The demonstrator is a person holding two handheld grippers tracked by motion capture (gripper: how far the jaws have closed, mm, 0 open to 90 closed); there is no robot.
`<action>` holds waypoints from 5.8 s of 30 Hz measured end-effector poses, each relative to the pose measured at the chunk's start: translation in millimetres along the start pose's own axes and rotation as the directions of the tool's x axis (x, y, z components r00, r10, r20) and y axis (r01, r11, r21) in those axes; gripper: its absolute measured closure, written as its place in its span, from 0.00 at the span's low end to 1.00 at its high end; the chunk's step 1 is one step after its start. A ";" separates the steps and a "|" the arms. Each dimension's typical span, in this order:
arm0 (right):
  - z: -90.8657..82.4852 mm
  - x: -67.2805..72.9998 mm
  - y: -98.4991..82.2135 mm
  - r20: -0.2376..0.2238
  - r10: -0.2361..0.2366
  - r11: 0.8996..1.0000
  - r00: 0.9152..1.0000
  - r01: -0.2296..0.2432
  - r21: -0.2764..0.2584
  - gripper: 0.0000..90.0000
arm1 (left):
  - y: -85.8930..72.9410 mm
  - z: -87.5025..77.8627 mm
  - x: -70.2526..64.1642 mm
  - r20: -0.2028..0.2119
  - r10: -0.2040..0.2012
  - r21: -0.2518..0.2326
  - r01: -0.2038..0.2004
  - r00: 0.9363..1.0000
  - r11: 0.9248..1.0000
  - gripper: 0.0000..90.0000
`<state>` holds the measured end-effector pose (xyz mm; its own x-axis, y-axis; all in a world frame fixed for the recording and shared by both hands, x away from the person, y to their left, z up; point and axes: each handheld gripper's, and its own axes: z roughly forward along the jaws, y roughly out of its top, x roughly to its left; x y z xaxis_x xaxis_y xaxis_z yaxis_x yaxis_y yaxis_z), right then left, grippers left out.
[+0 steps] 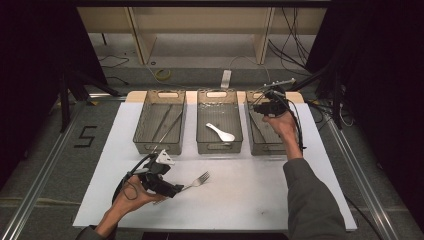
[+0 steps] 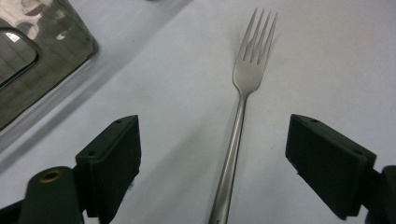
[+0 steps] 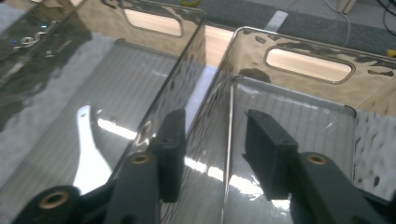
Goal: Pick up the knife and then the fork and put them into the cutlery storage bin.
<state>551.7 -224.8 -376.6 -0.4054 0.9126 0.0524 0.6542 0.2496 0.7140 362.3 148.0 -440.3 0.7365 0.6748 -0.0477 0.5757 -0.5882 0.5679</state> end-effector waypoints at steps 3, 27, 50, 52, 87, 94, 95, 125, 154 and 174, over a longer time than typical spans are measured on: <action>-12.2 1.3 -5.3 -0.030 -0.024 0.999 0.999 0.023 -0.032 0.55 | -0.2 0.6 0.3 -0.002 -0.002 0.007 0.002 1.000 1.000 0.20; -87.4 49.4 -107.6 -0.267 -0.109 0.989 0.957 0.077 -0.130 0.32 | 0.9 2.5 2.7 -0.007 -0.005 0.040 0.005 1.000 0.999 0.21; -94.9 74.5 -164.6 -0.306 -0.146 0.986 0.941 0.113 -0.124 0.30 | 5.2 15.9 -5.8 0.047 0.078 0.231 -0.087 0.996 0.969 0.51; -94.6 76.4 -167.2 -0.304 -0.147 0.987 0.941 0.118 -0.114 0.30 | 6.9 18.5 -7.4 0.038 0.095 0.247 -0.102 0.995 0.964 0.56; -98.6 86.2 -177.2 -0.335 -0.166 0.985 0.927 0.142 -0.094 0.30 | 8.8 34.0 -15.0 0.054 0.142 0.321 -0.151 0.988 0.935 0.89; -98.6 88.2 -177.1 -0.341 -0.172 0.984 0.924 0.150 -0.092 0.30 | 7.6 33.0 -10.4 0.077 0.115 0.307 -0.133 0.990 0.942 0.91; -98.7 88.4 -177.0 -0.343 -0.172 0.985 0.923 0.150 -0.090 0.30 | 7.5 32.8 -10.3 0.077 0.114 0.305 -0.133 0.990 0.943 0.91; -95.1 150.1 -166.6 -0.426 -0.393 0.919 0.815 0.354 -0.171 0.30 | 42.2 15.9 -34.2 0.261 0.099 0.217 -0.158 0.960 0.963 0.92; -60.7 203.0 -180.4 -0.334 -0.754 0.632 0.565 0.762 -0.138 0.68 | 63.2 23.1 -66.8 0.384 0.161 0.272 -0.278 0.909 0.921 0.92; -61.3 208.7 -188.9 -0.339 -0.833 0.506 0.437 0.849 -0.150 0.98 | 64.2 19.6 -65.7 0.411 0.173 0.250 -0.293 0.895 0.923 0.93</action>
<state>304.3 -101.4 -457.7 -0.9385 0.0813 -0.3356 -0.1088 0.8529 0.5107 357.8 57.1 -416.8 0.9046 0.3194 -0.2822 0.4045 -0.8520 0.3323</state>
